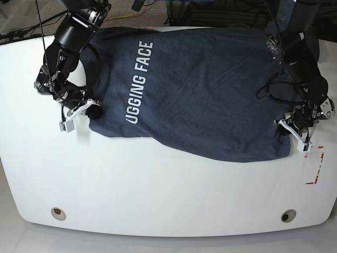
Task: Fold the T-shirt properly
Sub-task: 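Lift the hem and drag the shirt away from the collar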
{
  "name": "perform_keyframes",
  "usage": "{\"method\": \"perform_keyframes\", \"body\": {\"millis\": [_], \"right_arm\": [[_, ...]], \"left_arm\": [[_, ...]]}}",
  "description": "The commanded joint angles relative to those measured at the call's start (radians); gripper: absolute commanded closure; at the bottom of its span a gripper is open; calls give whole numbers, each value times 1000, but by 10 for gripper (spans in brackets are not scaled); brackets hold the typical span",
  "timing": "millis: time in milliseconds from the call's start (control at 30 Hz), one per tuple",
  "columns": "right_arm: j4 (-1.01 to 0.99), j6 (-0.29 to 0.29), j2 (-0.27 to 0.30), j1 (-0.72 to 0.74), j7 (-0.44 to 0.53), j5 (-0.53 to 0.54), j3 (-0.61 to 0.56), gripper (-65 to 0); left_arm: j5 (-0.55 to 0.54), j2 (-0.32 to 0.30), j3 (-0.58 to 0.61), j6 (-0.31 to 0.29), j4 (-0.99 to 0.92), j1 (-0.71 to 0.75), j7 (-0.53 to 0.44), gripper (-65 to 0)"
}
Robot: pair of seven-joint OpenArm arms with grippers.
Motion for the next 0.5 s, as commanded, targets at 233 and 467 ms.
{"method": "perform_keyframes", "body": {"millis": [233, 467], "right_arm": [[21, 2, 76, 139, 18, 20, -47, 0], [20, 2, 146, 268, 18, 28, -169, 0]], "left_arm": [[15, 2, 5, -1, 205, -15, 35, 0], [-80, -1, 54, -1, 349, -12, 133, 0]]}}
